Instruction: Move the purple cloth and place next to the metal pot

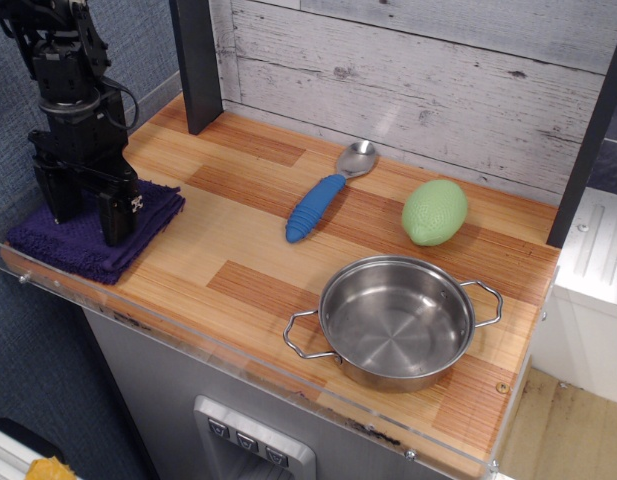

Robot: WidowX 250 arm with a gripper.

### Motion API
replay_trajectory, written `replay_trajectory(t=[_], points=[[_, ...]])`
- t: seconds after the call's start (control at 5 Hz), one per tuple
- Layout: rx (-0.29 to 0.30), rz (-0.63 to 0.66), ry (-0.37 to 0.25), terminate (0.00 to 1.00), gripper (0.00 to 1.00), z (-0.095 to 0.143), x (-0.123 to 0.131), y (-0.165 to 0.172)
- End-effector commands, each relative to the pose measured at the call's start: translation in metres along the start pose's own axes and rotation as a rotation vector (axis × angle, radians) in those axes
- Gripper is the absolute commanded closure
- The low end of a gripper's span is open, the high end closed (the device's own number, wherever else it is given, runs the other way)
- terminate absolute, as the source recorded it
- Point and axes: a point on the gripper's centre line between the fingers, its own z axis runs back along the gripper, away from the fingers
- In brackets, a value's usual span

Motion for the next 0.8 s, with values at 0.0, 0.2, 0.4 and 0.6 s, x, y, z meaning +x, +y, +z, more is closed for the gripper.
replay_trajectory(t=[0.0,0.2,0.4,0.6], points=[[0.004,-0.025,-0.005,0.0,0.0,-0.019,-0.009,0.011],[-0.017,-0.049,0.022,0.0,0.0,-0.033,-0.017,0.007],[-0.025,-0.054,0.042,0.0,0.0,-0.038,-0.021,-0.001],[-0.043,-0.061,0.052,0.0,0.0,-0.037,-0.024,-0.015]])
